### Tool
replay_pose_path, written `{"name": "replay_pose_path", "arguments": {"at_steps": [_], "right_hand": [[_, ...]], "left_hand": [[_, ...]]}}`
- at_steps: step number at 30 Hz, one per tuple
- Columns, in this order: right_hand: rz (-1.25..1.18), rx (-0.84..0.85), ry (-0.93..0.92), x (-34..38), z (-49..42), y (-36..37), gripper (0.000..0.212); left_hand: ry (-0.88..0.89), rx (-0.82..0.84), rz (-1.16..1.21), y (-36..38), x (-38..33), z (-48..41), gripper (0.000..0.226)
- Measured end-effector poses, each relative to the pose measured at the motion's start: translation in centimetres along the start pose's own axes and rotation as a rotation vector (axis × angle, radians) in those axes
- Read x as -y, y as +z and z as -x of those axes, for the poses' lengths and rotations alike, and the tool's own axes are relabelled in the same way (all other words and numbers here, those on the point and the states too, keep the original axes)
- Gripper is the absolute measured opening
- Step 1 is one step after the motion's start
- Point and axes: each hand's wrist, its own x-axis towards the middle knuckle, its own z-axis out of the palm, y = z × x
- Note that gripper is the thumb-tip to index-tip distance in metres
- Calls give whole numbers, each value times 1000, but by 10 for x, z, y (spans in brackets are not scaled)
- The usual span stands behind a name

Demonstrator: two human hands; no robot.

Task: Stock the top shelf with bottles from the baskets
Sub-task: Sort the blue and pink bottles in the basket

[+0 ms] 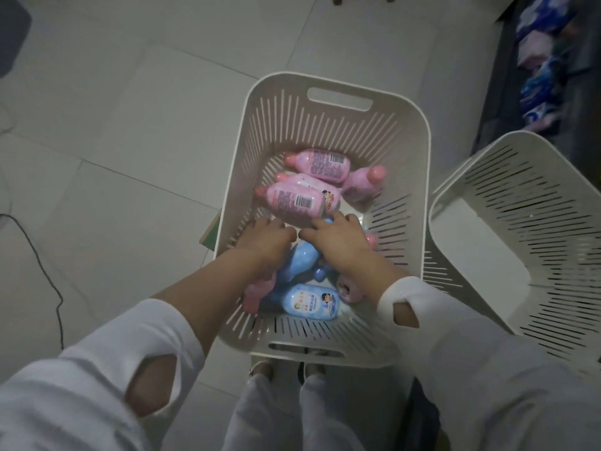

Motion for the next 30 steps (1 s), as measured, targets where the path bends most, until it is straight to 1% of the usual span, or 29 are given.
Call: {"name": "replay_pose_path", "arguments": {"at_steps": [2,3,4,5,6,7,9,11,12,14,16,18,20,23,25,27,30], "right_hand": [[-97,28,26,-13,7,-9,66],[-150,29,47,-18,10,-11,63],[-204,8,62,-22,12,-13,56],[-268,-14,78,-25,13,-14,50],[-350,-37,96,-27,13,-14,48],[-443,-46,115,-28,13,-15,52],[-586,-63,130,-27,13,-17,63],[-660,-77,137,-25,11,-17,67],[-676,-78,146,-25,12,-17,67],[-624,-51,178,-27,15,-19,65],[-451,13,208,-29,21,-18,55],[-283,44,208,-29,25,-14,43],[-181,41,175,-26,24,-13,40],[-107,18,124,-19,15,-12,46],[-71,28,139,-14,7,-6,47],[-46,74,182,-10,0,8,46],[-14,151,194,-8,-6,26,59]], "left_hand": [[89,-13,115,-6,-1,2,59],[119,6,209,-10,-2,4,63],[142,25,280,-15,-3,5,64],[152,24,310,-20,-4,7,63],[156,-9,320,-23,-6,8,63],[163,-72,334,-25,-6,7,63],[150,-199,352,-30,-9,7,56],[134,-244,323,-36,-11,8,48],[126,-240,288,-39,-13,9,46],[101,-256,207,-47,-15,13,38],[68,-324,123,-53,-14,18,32],[19,-387,72,-57,-9,23,33],[-12,-417,70,-62,-5,25,35],[4,-455,102,-64,-5,19,35],[35,-492,167,-63,-7,13,34],[67,-517,255,-61,-7,6,34],[119,-541,345,-60,-8,-3,36]]}}
